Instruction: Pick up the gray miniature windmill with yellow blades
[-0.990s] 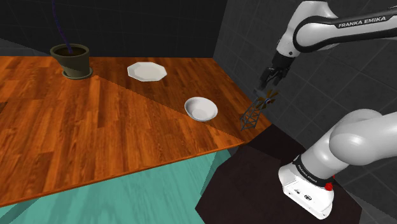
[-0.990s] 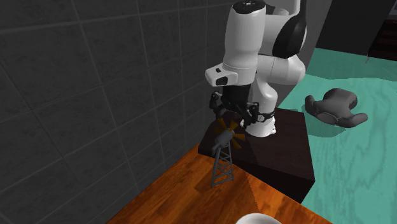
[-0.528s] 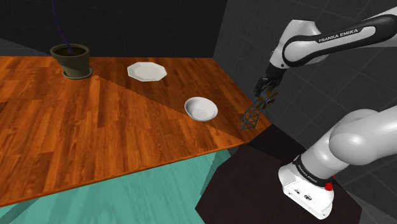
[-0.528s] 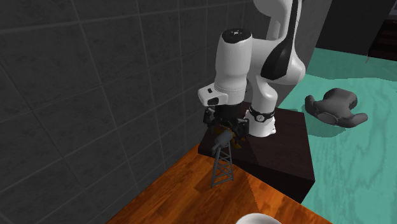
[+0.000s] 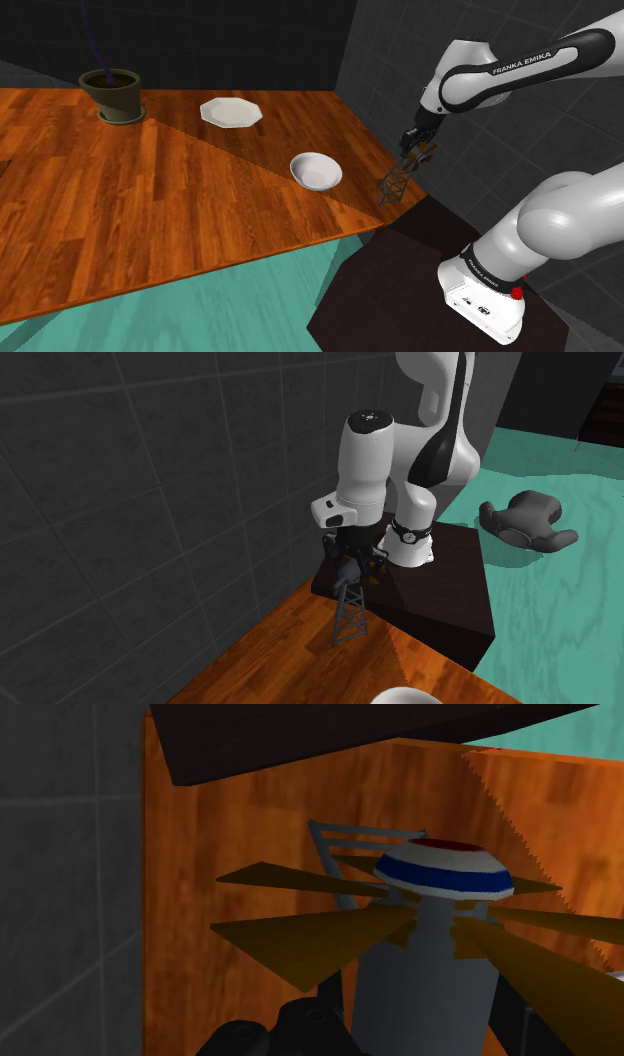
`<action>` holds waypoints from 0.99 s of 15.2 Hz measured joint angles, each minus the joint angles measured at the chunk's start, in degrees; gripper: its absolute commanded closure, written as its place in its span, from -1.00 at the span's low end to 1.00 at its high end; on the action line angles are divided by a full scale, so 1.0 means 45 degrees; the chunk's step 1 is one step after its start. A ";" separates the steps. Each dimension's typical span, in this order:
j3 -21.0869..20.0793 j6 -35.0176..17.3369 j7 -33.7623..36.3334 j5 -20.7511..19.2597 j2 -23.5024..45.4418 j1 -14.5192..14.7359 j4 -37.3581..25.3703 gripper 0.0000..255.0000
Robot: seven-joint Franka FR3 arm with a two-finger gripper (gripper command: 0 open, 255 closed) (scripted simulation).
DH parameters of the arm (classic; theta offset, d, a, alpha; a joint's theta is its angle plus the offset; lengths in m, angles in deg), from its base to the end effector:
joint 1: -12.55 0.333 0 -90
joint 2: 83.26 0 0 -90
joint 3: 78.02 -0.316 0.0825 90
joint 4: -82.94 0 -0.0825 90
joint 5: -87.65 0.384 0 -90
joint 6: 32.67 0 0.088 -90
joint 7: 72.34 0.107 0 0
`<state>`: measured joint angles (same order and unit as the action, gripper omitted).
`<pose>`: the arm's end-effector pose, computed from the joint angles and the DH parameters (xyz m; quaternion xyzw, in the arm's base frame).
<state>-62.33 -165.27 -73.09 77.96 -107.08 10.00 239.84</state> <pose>0.3547 -0.1124 0.3403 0.9965 -0.0830 -0.0089 0.0056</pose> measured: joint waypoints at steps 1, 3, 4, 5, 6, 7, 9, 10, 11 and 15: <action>0.0000 -0.0001 0.0001 -0.0001 -0.0001 0.0000 0.0000 1.00; 0.0000 -0.0001 0.0002 -0.0003 -0.0004 -0.0002 0.0002 1.00; 0.0001 -0.0002 0.0001 -0.0004 -0.0004 -0.0003 0.0002 1.00; 0.0003 -0.0004 -0.0001 -0.0005 -0.0005 -0.0004 0.0003 1.00; 0.0003 -0.0005 -0.0002 -0.0006 -0.0006 -0.0005 0.0004 1.00; 0.0004 -0.0013 -0.0003 -0.0005 -0.0004 -0.0006 0.0005 1.00; -0.0035 0.0231 0.0019 0.0002 -0.0145 -0.0003 -0.0080 1.00; -0.0051 0.0421 0.0012 -0.0001 -0.0263 -0.0014 -0.0150 1.00; -0.0089 0.0637 0.0033 0.0020 -0.0368 -0.0001 -0.0260 1.00; -0.0159 0.1449 0.0007 0.0033 -0.0819 -0.0028 -0.0625 1.00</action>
<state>-63.04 -158.75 -73.06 78.11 -110.77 9.87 237.03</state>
